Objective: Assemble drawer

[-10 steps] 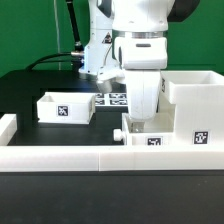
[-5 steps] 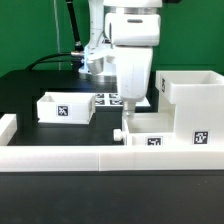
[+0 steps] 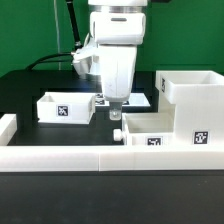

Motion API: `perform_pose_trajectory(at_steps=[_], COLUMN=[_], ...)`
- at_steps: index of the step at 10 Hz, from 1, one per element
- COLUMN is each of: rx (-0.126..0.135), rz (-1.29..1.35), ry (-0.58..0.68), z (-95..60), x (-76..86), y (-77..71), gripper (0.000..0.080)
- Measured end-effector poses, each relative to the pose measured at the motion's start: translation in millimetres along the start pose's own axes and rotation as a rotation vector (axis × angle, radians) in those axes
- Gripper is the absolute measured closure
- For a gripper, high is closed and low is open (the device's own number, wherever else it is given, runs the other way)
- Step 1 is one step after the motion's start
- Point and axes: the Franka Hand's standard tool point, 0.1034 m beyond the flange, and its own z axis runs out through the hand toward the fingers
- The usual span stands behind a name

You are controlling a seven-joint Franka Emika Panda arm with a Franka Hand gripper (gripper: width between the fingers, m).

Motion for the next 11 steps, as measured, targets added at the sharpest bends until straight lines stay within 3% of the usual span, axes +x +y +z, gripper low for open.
perform_pose_trajectory(at_steps=[2, 4, 6, 9, 11], rx=[0.026, 0.018, 0.037, 0.044, 0.02], rz=[0.026, 0.02, 0.042, 0.024, 0.008], ry=[0.125, 0.195, 0.258, 0.274, 0.278], z=[16.8, 20.9, 26.5, 29.8, 28.4], x=[-21.3, -31.2, -34.9, -11.2, 0.8], y=[5.6, 17.8, 21.2, 23.0, 28.5], gripper=[0.0151, 0.0151, 0.0151, 0.0151, 0.0151])
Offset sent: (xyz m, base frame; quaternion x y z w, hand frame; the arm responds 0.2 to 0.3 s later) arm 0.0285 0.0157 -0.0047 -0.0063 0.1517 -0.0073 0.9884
